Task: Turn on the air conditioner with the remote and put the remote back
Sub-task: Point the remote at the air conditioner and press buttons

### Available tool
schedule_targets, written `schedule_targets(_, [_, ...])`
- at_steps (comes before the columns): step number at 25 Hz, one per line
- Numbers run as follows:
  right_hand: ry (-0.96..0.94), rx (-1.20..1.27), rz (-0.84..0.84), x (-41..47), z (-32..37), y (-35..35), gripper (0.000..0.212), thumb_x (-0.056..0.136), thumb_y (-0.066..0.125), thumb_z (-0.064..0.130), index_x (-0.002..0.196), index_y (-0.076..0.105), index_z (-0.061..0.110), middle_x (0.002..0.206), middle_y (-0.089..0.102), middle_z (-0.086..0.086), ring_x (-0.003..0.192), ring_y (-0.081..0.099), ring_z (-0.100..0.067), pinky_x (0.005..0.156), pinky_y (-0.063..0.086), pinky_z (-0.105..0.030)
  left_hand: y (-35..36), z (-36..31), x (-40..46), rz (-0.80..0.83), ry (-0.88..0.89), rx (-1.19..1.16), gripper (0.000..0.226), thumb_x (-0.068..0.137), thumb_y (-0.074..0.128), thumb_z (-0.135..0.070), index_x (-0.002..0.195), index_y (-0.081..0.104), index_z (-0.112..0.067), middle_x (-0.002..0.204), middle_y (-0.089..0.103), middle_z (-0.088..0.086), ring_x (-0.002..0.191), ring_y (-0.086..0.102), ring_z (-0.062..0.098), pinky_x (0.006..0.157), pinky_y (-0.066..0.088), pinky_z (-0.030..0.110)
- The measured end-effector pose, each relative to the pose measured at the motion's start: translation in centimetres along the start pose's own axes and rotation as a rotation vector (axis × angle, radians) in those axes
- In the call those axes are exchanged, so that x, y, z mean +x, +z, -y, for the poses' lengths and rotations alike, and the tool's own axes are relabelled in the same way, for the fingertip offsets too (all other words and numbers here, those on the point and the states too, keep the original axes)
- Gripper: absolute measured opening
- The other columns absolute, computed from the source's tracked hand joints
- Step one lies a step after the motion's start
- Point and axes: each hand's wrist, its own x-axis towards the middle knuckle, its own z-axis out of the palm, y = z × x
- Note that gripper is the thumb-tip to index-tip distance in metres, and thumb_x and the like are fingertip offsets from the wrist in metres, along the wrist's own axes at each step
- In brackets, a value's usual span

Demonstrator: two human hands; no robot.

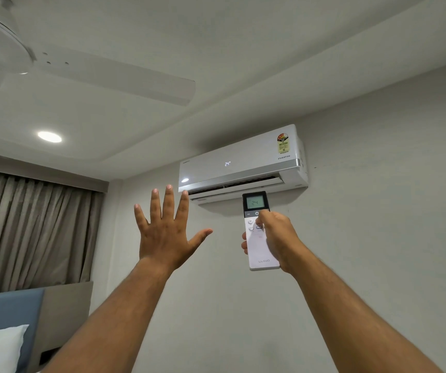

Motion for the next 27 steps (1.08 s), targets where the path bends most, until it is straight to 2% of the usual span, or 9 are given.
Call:
schedule_targets(6, [0.004, -0.014, -0.009, 0.0, -0.5, -0.5, 0.010, 0.083, 0.048, 0.017, 0.089, 0.050, 0.008, 0.073, 0.070, -0.023, 0.054, 0.070, -0.036, 0.054, 0.058, -0.039, 0.0, -0.7, 0.0, 0.003, -0.001, -0.012, 0.099, 0.075, 0.011, -0.085, 0.152, 0.012, -0.023, 0.162, 0.009, 0.015, 0.147, 0.005, 0.040, 0.111, 0.005, 0.068])
schedule_targets(15, [0.003, -0.029, -0.024, 0.0, -0.6, -1.6, 0.017, 0.086, 0.048, 0.018, 0.097, 0.054, 0.008, 0.075, 0.072, -0.021, 0.056, 0.071, -0.033, 0.057, 0.060, -0.040, -0.2, -1.9, 0.2, 0.006, -0.001, -0.043, 0.099, 0.074, 0.010, -0.085, 0.152, 0.010, -0.024, 0.162, 0.006, 0.013, 0.148, 0.002, 0.039, 0.112, 0.004, 0.067])
schedule_targets(24, [-0.003, -0.004, -0.021, -0.5, -0.1, -2.2, 0.014, 0.087, 0.047, 0.016, 0.096, 0.053, 0.007, 0.063, 0.072, -0.015, 0.052, 0.070, -0.032, 0.048, 0.058, -0.035, -0.5, -2.7, 0.2, 0.017, 0.001, -0.042, 0.100, 0.072, 0.005, -0.086, 0.152, 0.003, -0.026, 0.162, 0.000, 0.012, 0.148, -0.003, 0.037, 0.113, 0.001, 0.065])
schedule_targets(27, [-0.001, -0.005, -0.023, -0.5, -0.1, -2.2, 0.017, 0.086, 0.048, 0.017, 0.097, 0.053, 0.007, 0.070, 0.072, -0.019, 0.053, 0.071, -0.033, 0.051, 0.058, -0.037, -0.6, -2.8, 0.2, 0.017, 0.003, -0.026, 0.100, 0.072, 0.005, -0.086, 0.152, 0.003, -0.026, 0.163, 0.000, 0.011, 0.148, -0.003, 0.037, 0.113, 0.001, 0.064])
